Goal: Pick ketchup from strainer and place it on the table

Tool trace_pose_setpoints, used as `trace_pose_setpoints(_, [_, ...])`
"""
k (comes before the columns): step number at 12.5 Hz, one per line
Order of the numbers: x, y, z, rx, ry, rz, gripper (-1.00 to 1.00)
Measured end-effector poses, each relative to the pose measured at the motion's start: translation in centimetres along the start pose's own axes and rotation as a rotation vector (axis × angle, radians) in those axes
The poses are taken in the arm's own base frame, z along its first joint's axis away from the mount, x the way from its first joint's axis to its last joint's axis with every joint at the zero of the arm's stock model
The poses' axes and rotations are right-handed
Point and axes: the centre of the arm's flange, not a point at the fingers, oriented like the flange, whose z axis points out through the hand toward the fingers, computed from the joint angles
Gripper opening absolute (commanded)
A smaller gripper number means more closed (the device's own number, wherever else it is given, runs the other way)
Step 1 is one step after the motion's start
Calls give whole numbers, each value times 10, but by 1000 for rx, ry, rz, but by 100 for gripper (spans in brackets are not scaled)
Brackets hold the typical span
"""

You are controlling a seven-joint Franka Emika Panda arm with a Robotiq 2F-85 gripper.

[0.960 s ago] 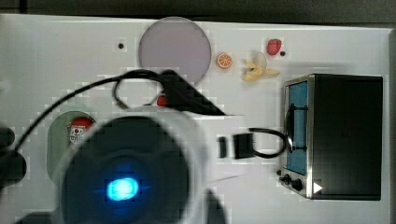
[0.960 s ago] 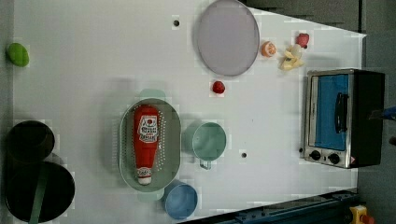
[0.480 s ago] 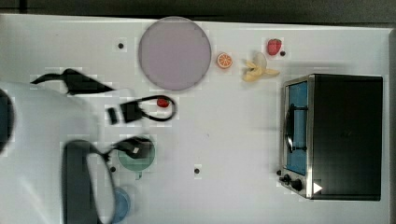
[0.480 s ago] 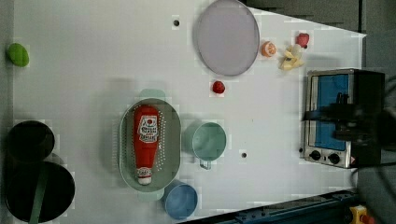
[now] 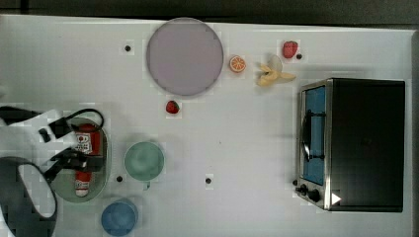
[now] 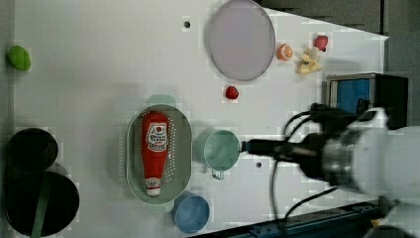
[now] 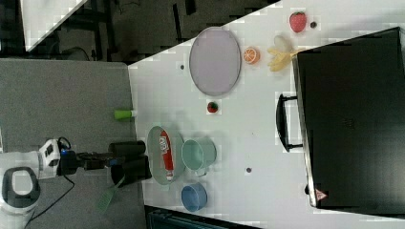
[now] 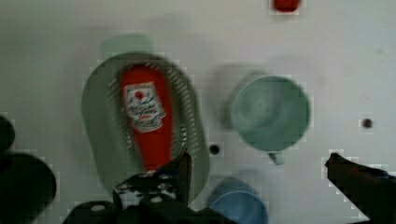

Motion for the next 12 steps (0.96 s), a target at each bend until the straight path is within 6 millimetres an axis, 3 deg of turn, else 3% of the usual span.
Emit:
trace_pose_setpoints(4, [-29,-51,45,77,32,-119,100])
trace_pose_setpoints(6, [-32,-64,70,136,70,-151,100])
trace_pose_setpoints(12, [-28,-53,192,177,-3,-151,100])
